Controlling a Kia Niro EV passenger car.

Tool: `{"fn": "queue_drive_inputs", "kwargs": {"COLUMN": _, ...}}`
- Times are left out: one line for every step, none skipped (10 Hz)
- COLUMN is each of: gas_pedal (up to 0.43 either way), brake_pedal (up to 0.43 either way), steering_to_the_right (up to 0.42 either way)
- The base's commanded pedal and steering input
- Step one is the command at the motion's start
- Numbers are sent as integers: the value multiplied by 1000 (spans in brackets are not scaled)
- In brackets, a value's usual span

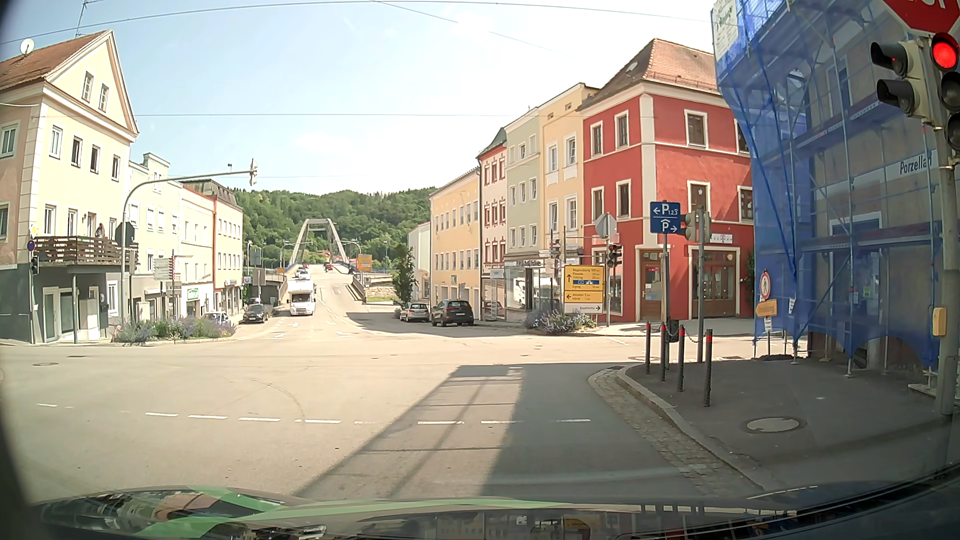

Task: Follow the waypoints while adhering to traffic rules and regulations

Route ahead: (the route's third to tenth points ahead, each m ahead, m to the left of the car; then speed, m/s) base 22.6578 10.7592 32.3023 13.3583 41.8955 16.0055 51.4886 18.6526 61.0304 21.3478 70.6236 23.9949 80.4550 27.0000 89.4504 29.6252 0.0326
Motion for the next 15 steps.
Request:
{"fn": "queue_drive_inputs", "kwargs": {"gas_pedal": 0, "brake_pedal": 280, "steering_to_the_right": 18}}
{"fn": "queue_drive_inputs", "kwargs": {"gas_pedal": 0, "brake_pedal": 280, "steering_to_the_right": 19}}
{"fn": "queue_drive_inputs", "kwargs": {"gas_pedal": 0, "brake_pedal": 287, "steering_to_the_right": 19}}
{"fn": "queue_drive_inputs", "kwargs": {"gas_pedal": 0, "brake_pedal": 293, "steering_to_the_right": 18}}
{"fn": "queue_drive_inputs", "kwargs": {"gas_pedal": 0, "brake_pedal": 293, "steering_to_the_right": 19}}
{"fn": "queue_drive_inputs", "kwargs": {"gas_pedal": 0, "brake_pedal": 293, "steering_to_the_right": 19}}
{"fn": "queue_drive_inputs", "kwargs": {"gas_pedal": 0, "brake_pedal": 293, "steering_to_the_right": 18}}
{"fn": "queue_drive_inputs", "kwargs": {"gas_pedal": 0, "brake_pedal": 299, "steering_to_the_right": 18}}
{"fn": "queue_drive_inputs", "kwargs": {"gas_pedal": 0, "brake_pedal": 299, "steering_to_the_right": 18}}
{"fn": "queue_drive_inputs", "kwargs": {"gas_pedal": 0, "brake_pedal": 305, "steering_to_the_right": 18}}
{"fn": "queue_drive_inputs", "kwargs": {"gas_pedal": 0, "brake_pedal": 305, "steering_to_the_right": 18}}
{"fn": "queue_drive_inputs", "kwargs": {"gas_pedal": 0, "brake_pedal": 305, "steering_to_the_right": 18}}
{"fn": "queue_drive_inputs", "kwargs": {"gas_pedal": 0, "brake_pedal": 305, "steering_to_the_right": 19}}
{"fn": "queue_drive_inputs", "kwargs": {"gas_pedal": 0, "brake_pedal": 305, "steering_to_the_right": 19}}
{"fn": "queue_drive_inputs", "kwargs": {"gas_pedal": 0, "brake_pedal": 311, "steering_to_the_right": 18}}
